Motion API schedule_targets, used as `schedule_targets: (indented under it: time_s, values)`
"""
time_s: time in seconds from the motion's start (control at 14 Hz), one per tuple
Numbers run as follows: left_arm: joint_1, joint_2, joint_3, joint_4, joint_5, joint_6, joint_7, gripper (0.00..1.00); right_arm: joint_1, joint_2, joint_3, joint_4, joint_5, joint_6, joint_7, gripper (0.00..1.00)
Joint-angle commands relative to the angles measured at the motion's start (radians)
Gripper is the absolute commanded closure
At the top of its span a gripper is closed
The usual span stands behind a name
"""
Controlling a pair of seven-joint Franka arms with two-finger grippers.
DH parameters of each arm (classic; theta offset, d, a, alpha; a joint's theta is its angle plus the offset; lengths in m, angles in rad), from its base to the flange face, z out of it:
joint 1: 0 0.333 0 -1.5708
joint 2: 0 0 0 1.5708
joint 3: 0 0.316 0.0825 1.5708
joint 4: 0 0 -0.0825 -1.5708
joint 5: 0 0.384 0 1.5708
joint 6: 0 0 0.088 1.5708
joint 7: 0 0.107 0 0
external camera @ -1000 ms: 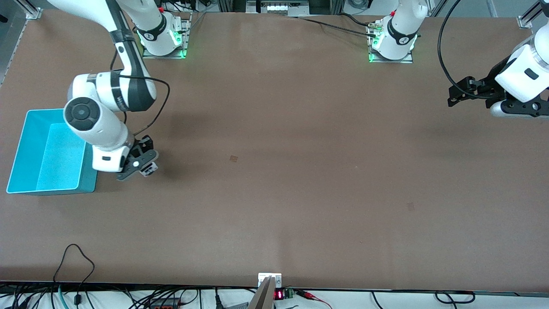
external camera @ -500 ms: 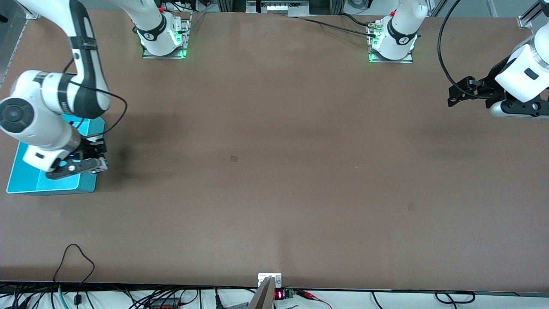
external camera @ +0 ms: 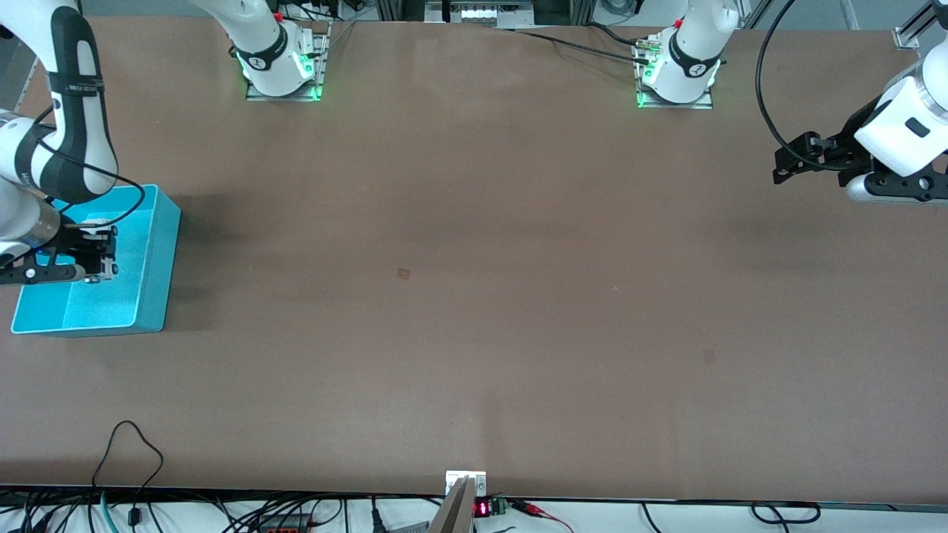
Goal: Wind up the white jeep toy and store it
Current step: 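Carry the jeep with the right gripper over the cyan bin, then lower the jeep into the cyan bin and open the right gripper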
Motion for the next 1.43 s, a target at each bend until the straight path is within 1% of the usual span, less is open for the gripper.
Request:
schedule_targets:
  time_s: [0.0,0.14,0.29,0.36,0.57,0.71,0.86,0.93,1.14,1.29,1.36]
  values:
    - [0.0,0.007,-0.003,0.024,-0.002,-0.017,-0.008,0.0,-0.045,-0.014,0.012,-0.027,0.002,0.037,-0.011,1.0]
    - [0.001,0.007,-0.003,0.024,-0.001,-0.016,-0.006,0.0,-0.073,0.012,0.014,-0.057,0.028,0.096,-0.037,1.0]
    - [0.001,0.007,-0.004,0.024,0.001,-0.016,-0.006,0.0,-0.091,0.043,0.014,-0.099,0.091,0.18,-0.101,1.0]
    - [0.001,0.007,-0.004,0.024,0.001,-0.016,-0.006,0.0,-0.096,0.058,0.015,-0.106,0.123,0.202,-0.13,1.0]
    - [0.0,0.007,-0.004,0.024,0.001,-0.016,-0.006,0.0,-0.14,0.112,0.017,-0.105,0.23,0.214,-0.256,1.0]
    - [0.0,0.007,-0.004,0.024,0.001,-0.016,-0.006,0.0,-0.15,0.149,0.018,-0.105,0.326,0.241,-0.365,1.0]
    - [0.001,0.007,-0.004,0.024,0.001,-0.016,-0.008,0.0,-0.165,0.178,0.018,-0.103,0.395,0.248,-0.439,1.0]
    - [0.001,0.007,-0.004,0.023,-0.001,-0.017,-0.008,0.0,-0.168,0.184,0.018,-0.103,0.41,0.251,-0.451,1.0]
    - [0.001,0.007,-0.004,0.024,-0.001,-0.017,-0.008,0.0,-0.187,0.196,0.02,-0.105,0.412,0.251,-0.454,1.0]
    - [0.001,0.007,-0.003,0.024,-0.001,-0.019,-0.008,0.0,-0.185,0.199,0.021,-0.105,0.418,0.25,-0.454,0.87]
    - [0.001,0.007,-0.004,0.024,0.001,-0.017,-0.006,0.0,-0.184,0.203,0.021,-0.103,0.417,0.25,-0.454,0.75]
